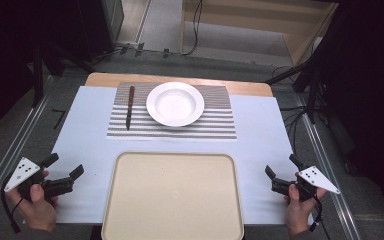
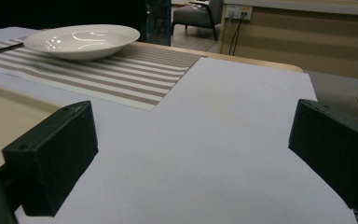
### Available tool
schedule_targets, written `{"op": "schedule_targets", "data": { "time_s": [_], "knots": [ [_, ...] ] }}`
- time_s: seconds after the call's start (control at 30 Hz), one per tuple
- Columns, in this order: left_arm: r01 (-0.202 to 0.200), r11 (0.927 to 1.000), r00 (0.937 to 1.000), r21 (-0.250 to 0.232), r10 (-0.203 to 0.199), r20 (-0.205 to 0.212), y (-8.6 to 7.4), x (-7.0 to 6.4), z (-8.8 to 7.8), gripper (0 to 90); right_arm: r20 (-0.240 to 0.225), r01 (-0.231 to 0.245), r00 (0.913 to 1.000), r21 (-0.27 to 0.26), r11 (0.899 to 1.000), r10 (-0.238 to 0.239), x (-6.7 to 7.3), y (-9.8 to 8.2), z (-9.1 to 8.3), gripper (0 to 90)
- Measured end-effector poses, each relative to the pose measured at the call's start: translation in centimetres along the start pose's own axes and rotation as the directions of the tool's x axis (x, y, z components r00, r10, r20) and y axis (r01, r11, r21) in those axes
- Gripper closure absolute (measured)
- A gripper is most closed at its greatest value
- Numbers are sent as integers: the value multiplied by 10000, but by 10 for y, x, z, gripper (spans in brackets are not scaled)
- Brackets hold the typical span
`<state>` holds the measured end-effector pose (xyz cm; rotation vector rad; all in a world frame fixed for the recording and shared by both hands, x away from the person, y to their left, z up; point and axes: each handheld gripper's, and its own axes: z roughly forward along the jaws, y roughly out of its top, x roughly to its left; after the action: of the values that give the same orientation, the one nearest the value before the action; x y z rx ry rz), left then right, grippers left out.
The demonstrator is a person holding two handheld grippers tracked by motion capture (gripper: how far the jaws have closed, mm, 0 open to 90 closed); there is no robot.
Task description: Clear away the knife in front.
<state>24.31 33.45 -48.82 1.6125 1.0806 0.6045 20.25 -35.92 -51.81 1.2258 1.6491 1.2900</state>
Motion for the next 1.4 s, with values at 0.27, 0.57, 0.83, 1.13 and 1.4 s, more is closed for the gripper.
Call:
{"op": "schedule_targets", "data": {
  "time_s": [0.27, 0.57, 0.83, 1.13, 1.4],
  "knots": [
    [-109, 9999, 9999, 118, 109, -26, 6, -6, 2, 0, 1, 19, 10000, -68, 10000, -19, 0, 0, 0, 0],
    [-291, 9995, 9994, 150, 288, 173, 24, -20, 8, 0, 45, 18, 10000, -43, 10000, -18, 0, 0, 0, 0],
    [-464, 9986, 9983, 266, 454, 374, 36, -26, 20, 0, 66, 50, 10000, -36, 10000, -50, 0, -1, 0, 0],
    [-486, 9983, 9964, 320, 462, 716, 51, -27, 34, 0, 117, 29, 9999, -45, 10000, -29, 0, -1, 0, 0],
    [-664, 9968, 9940, 439, 622, 901, 63, -32, 57, 0, 119, 60, 9999, -29, 10000, -60, 0, -1, 1, 0]
  ]
}}
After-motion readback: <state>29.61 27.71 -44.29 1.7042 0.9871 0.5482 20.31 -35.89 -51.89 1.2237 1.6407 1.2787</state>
